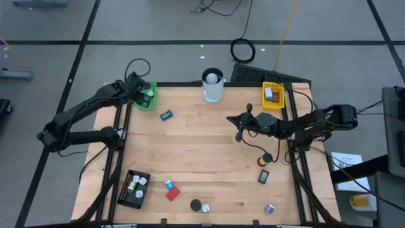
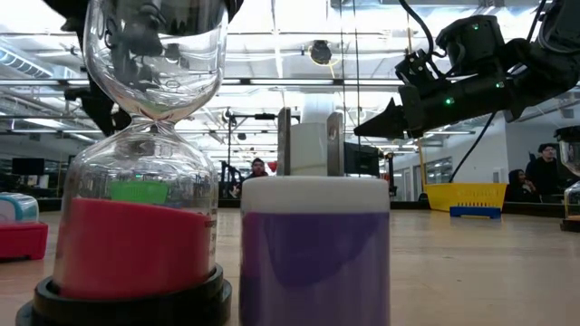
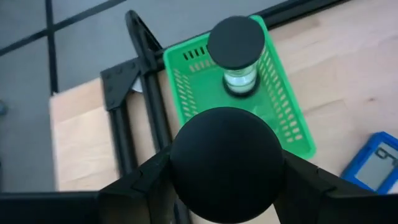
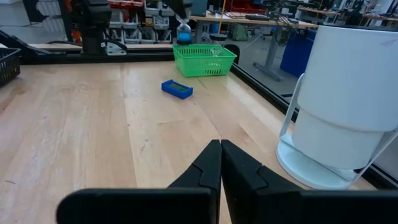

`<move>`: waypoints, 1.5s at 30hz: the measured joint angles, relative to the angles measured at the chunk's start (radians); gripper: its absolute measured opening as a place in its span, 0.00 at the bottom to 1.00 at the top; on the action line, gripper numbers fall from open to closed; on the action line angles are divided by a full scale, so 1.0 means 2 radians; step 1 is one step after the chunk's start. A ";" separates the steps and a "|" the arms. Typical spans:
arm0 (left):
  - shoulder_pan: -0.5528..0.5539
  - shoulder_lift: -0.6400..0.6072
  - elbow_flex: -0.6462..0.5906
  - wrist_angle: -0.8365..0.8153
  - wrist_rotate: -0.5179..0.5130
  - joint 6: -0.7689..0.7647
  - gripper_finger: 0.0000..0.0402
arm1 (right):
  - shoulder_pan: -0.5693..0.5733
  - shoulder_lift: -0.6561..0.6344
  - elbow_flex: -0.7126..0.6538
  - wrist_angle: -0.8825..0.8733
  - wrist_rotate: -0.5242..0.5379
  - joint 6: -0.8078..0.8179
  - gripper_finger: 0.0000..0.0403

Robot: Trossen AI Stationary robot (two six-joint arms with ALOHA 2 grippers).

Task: Pick & Place Office items
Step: Put the blue hourglass timer into the green bin

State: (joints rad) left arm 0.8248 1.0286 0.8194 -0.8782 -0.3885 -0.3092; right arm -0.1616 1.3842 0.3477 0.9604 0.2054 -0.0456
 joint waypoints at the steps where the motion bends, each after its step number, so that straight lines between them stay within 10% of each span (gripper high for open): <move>1: 0.007 0.000 -0.011 0.016 0.005 0.005 0.52 | 0.000 0.000 0.000 0.000 0.000 0.000 0.01; 45: 0.049 0.133 -0.048 0.205 -0.016 -0.062 0.52 | 0.014 0.000 0.000 0.000 0.000 -0.010 0.01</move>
State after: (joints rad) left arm 0.9232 1.2944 0.7235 -0.4685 -0.4199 -0.4323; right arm -0.1345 1.3839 0.3477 0.9603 0.2050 -0.0647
